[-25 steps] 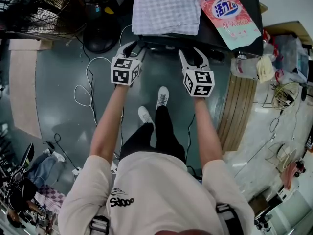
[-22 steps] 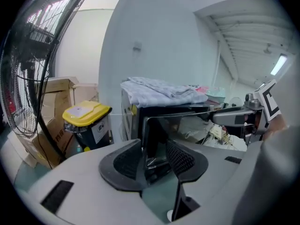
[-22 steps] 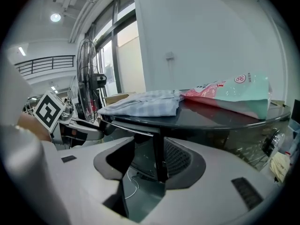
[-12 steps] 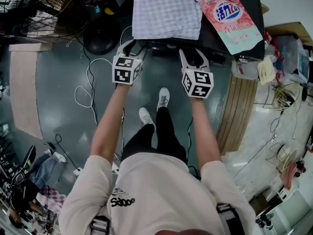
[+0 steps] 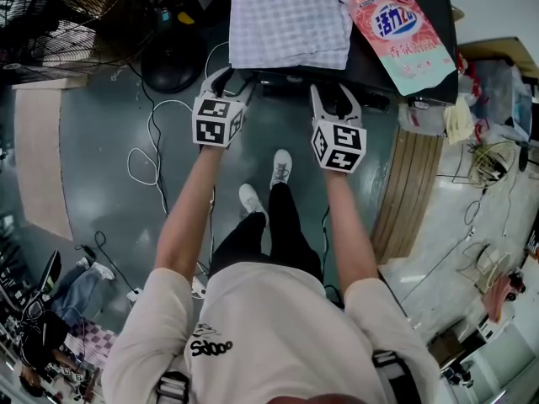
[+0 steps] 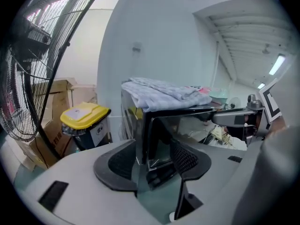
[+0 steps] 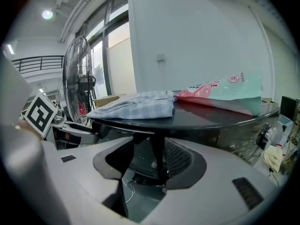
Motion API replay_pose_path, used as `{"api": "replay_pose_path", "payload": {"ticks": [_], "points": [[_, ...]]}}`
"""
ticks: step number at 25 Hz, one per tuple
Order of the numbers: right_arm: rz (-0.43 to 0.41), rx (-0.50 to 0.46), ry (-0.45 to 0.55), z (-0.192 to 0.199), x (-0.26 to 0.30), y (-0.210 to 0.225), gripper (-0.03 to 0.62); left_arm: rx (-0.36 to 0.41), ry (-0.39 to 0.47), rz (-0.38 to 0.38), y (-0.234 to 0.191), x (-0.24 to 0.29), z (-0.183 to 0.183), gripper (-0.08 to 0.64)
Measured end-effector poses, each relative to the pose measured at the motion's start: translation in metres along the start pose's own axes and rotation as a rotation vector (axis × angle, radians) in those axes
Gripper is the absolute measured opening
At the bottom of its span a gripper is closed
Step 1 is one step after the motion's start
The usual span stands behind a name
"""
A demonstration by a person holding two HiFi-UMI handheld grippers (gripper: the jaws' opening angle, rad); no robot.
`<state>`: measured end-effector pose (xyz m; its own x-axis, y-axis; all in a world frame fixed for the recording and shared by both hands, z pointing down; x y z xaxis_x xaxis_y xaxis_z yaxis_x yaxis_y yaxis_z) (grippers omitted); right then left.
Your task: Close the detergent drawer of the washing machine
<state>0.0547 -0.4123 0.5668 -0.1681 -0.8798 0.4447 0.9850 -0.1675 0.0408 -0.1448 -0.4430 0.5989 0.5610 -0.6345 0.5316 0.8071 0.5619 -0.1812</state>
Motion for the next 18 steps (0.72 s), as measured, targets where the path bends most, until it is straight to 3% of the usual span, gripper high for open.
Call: {"api": "replay_pose_path", "payload": {"ticks": [18], "points": [[0.106, 0.028, -0.016, 0.0010, 0.0022, 0.0027, 0.222, 0.001, -0.009, 0.021, -0.0033, 0.0047, -0.0008, 0.239]]}}
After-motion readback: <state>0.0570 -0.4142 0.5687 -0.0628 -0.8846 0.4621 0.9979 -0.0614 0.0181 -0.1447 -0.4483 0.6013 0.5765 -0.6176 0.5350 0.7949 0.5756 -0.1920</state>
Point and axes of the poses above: the fingertips, and each gripper's own axes: x forward along the fingers, y to its right, z out of its underside, the point moved 3 cm from there along -x, backward along the fingers, and after that the axes turned 5 degrees about z, right-handed, at the moved point
